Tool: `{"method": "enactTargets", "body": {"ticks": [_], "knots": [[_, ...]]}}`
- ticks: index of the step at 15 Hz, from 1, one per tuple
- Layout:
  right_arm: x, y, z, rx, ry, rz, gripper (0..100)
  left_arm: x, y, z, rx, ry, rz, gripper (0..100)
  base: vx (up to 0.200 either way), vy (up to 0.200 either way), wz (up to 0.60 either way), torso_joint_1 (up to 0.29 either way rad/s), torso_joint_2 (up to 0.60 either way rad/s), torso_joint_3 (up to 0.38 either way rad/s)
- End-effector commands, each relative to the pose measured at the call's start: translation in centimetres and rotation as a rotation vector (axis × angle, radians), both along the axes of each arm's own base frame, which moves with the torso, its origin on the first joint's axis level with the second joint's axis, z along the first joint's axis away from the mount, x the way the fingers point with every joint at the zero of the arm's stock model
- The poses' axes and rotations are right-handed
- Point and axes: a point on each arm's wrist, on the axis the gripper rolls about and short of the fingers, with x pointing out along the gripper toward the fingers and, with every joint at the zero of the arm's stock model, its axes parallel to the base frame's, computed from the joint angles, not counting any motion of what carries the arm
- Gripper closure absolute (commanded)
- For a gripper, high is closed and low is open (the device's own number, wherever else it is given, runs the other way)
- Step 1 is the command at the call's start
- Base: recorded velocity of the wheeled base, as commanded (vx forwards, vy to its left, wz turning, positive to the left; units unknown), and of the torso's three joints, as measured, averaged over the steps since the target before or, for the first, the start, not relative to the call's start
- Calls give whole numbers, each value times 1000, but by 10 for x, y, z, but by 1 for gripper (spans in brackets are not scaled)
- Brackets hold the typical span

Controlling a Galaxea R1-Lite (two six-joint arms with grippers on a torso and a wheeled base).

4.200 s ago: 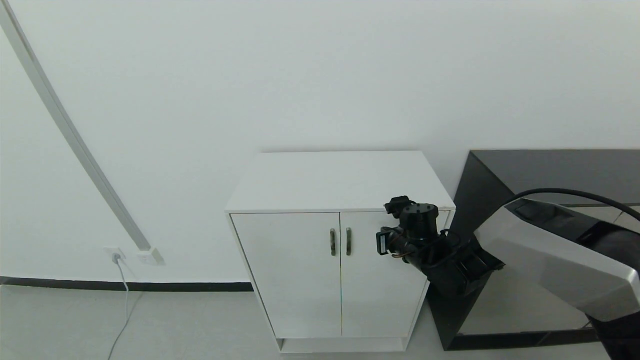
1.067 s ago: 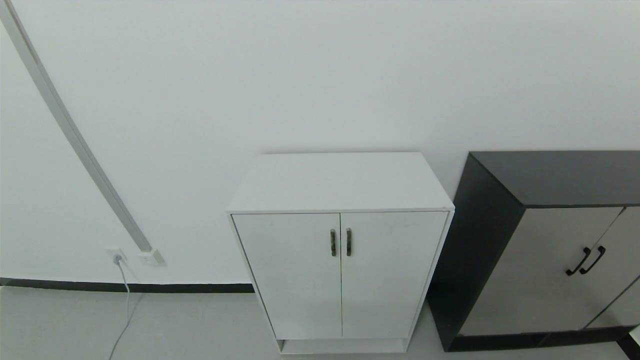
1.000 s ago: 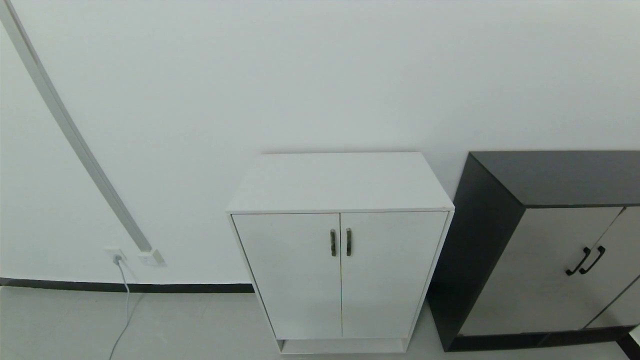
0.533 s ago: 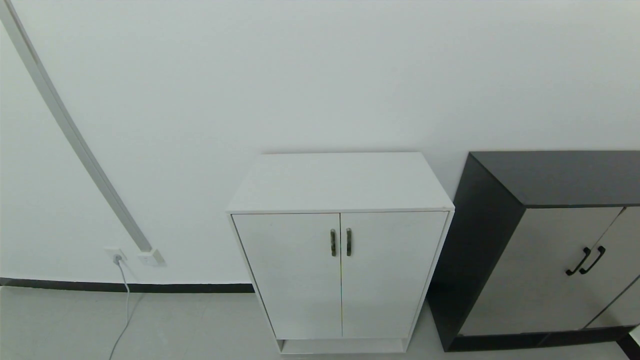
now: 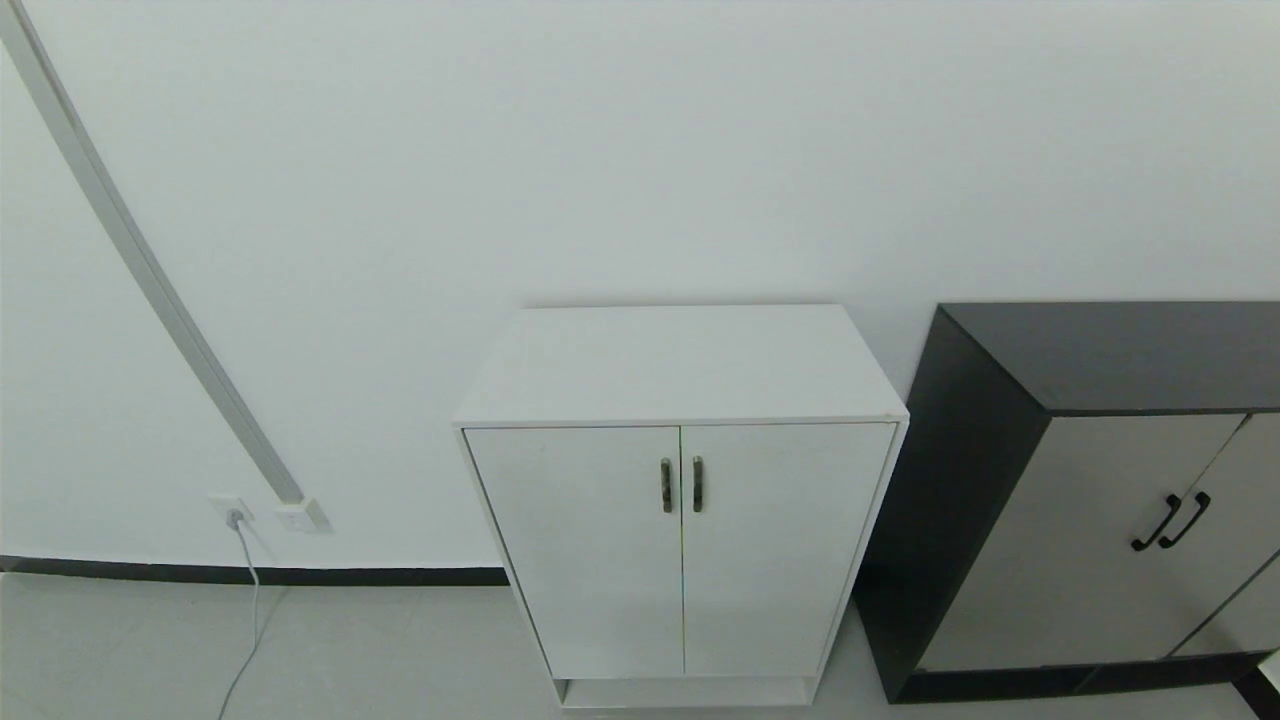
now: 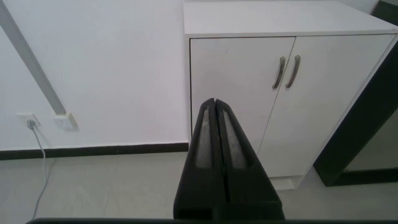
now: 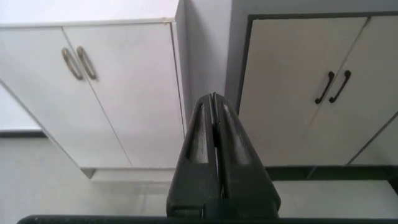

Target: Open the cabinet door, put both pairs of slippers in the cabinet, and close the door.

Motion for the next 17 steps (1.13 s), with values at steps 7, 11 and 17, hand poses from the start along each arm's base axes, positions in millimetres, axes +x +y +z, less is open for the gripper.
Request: {"method": "enactTargets", "body": {"ticks": [7, 11, 17], "knots": [[-2, 0, -1, -2, -22, -5, 100, 0, 0, 0, 1, 1, 0, 100, 0, 0, 0, 0, 0, 0], [-2, 0, -1, -5, -22, -4, 100, 0, 0, 0, 1, 1, 0, 100, 0, 0, 0, 0, 0, 0], [-2, 0, -1, -8, -22, -1, 100, 0, 0, 0, 1, 1, 0, 100, 0, 0, 0, 0, 0, 0]]}}
